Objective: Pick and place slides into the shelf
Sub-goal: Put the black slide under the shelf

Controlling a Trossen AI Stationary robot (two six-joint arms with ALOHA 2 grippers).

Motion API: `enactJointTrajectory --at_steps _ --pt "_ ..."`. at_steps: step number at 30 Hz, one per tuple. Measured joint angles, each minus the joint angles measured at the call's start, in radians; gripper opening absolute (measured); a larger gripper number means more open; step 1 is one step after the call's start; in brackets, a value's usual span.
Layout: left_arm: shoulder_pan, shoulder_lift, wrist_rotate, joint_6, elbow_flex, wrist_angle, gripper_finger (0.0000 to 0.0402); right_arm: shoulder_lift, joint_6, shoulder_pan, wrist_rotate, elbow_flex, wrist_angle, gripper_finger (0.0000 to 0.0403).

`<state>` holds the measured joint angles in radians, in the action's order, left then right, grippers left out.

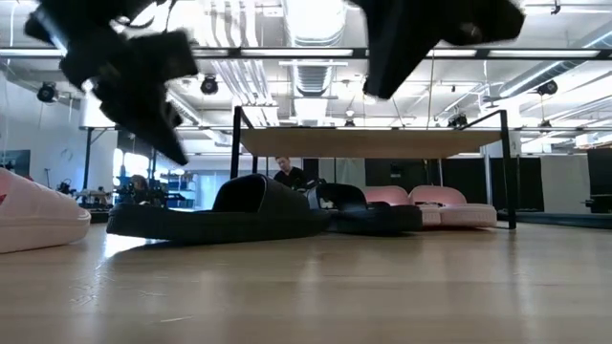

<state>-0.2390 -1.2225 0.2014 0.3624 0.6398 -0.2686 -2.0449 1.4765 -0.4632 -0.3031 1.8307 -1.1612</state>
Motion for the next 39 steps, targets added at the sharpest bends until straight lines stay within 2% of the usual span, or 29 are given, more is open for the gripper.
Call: enactJointTrajectory --at_steps 4,8,11,15,25,39 --pt "0.009 0.066 0.069 0.068 -0.103 -0.002 0.0000 0.000 -0.011 0.020 0.021 -0.075 0.145 0.0013" --pt "0.012 0.071 0.032 0.072 -0.175 0.064 0.0000 0.000 -0.019 0.037 0.018 -0.113 0.212 0.0013" --pt "0.011 0.028 -0.020 0.032 -0.204 0.133 0.0000 0.000 -0.044 0.041 0.015 -0.118 0.215 0.0013" --pt "0.012 -0.070 -0.027 0.016 -0.208 0.134 0.0000 0.000 -0.072 0.045 0.015 -0.110 0.215 0.0013" --pt "0.011 -0.238 -0.128 -0.030 -0.141 0.357 0.0000 0.000 -0.082 0.050 -0.004 -0.118 0.216 0.0013" --pt "0.011 -0.474 -0.143 -0.061 0.050 0.485 0.0000 -0.001 -0.108 0.073 -0.023 -0.141 0.198 0.0013"
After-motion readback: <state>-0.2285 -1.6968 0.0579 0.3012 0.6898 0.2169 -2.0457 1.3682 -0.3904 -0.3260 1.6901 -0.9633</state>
